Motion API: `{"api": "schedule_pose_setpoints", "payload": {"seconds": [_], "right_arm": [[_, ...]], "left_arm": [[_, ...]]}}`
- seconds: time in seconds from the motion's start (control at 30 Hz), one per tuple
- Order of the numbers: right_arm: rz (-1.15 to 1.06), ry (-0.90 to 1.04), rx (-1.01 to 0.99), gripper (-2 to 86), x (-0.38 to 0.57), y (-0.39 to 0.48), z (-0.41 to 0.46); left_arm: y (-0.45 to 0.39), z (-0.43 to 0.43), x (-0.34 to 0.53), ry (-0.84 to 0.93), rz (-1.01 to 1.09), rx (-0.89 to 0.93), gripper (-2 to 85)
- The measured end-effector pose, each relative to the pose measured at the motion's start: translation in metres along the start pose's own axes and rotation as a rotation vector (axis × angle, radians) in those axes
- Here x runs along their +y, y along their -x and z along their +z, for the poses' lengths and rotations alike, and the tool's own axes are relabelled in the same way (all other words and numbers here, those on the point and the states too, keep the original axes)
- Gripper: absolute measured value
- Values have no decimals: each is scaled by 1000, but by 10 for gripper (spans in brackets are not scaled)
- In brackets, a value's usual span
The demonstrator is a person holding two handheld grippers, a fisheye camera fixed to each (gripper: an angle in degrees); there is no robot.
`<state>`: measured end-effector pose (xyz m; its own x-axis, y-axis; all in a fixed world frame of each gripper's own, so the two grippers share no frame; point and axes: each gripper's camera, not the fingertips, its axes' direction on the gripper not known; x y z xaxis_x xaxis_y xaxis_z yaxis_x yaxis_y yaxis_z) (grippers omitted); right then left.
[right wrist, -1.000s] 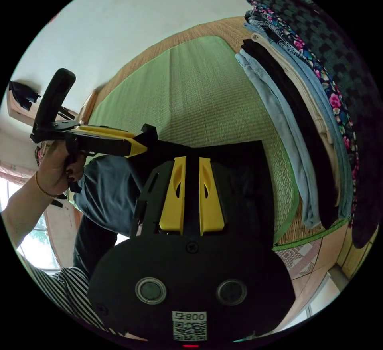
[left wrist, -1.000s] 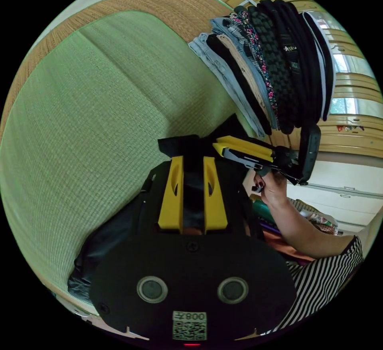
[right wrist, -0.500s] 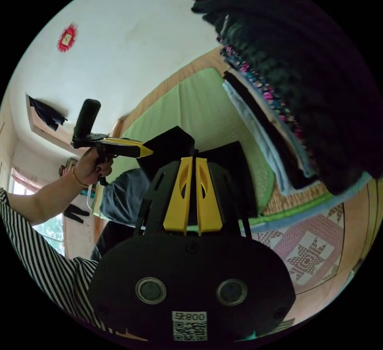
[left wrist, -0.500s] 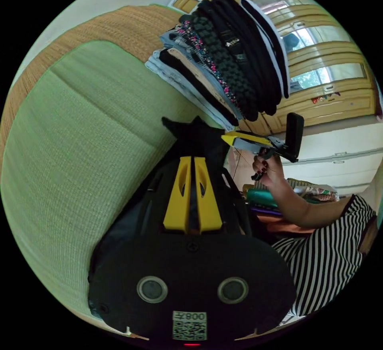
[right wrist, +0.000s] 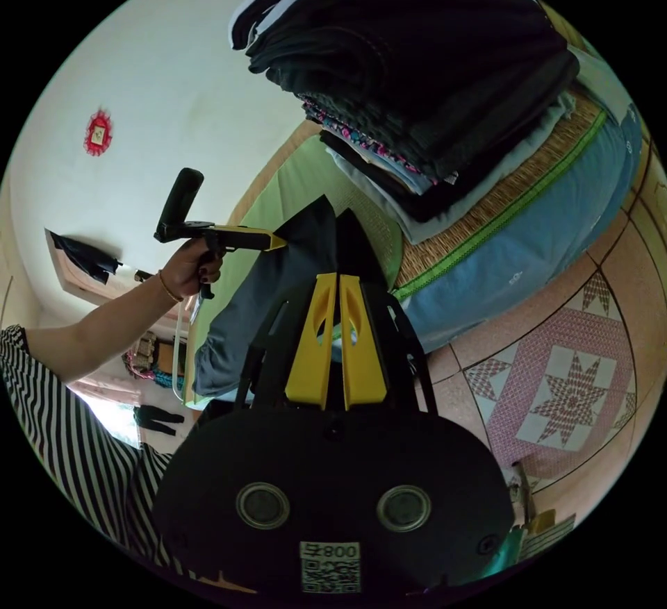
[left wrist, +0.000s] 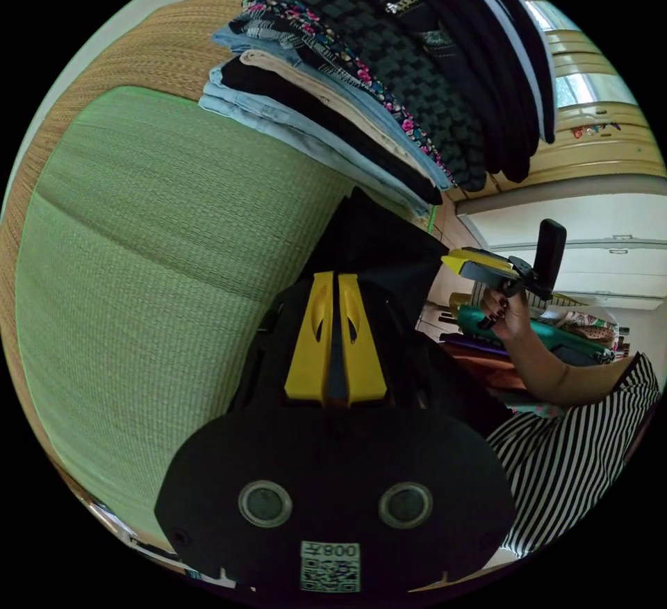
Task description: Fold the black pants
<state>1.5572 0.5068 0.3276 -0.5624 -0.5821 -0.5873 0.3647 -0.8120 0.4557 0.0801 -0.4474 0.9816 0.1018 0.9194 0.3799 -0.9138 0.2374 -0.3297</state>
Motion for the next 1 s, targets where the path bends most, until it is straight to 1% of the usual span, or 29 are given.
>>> {"api": "schedule_pose_setpoints", "payload": {"seconds": [0.33, 0.6, 0.7, 0.8, 0.87, 1.0], "right_arm": [[30, 4, -3, 2, -2, -33, 7], [41, 48, 41, 3, -2, -59, 34], [69, 46, 16, 2, -1, -74, 42], [121, 21, 72, 1, 1, -91, 42], [131, 3, 64, 1, 3, -101, 40], [61, 2, 35, 0, 1, -96, 51]], "left_arm": [[2, 19, -15, 63, -16, -15, 9], [9, 8, -4, 62, -30, 32, 14], [8, -3, 6, 45, -23, 25, 20], [7, -22, 19, 4, -29, -7, 24], [6, -42, 34, -43, -42, -19, 25], [0, -74, 67, -126, -38, -5, 19]]}}
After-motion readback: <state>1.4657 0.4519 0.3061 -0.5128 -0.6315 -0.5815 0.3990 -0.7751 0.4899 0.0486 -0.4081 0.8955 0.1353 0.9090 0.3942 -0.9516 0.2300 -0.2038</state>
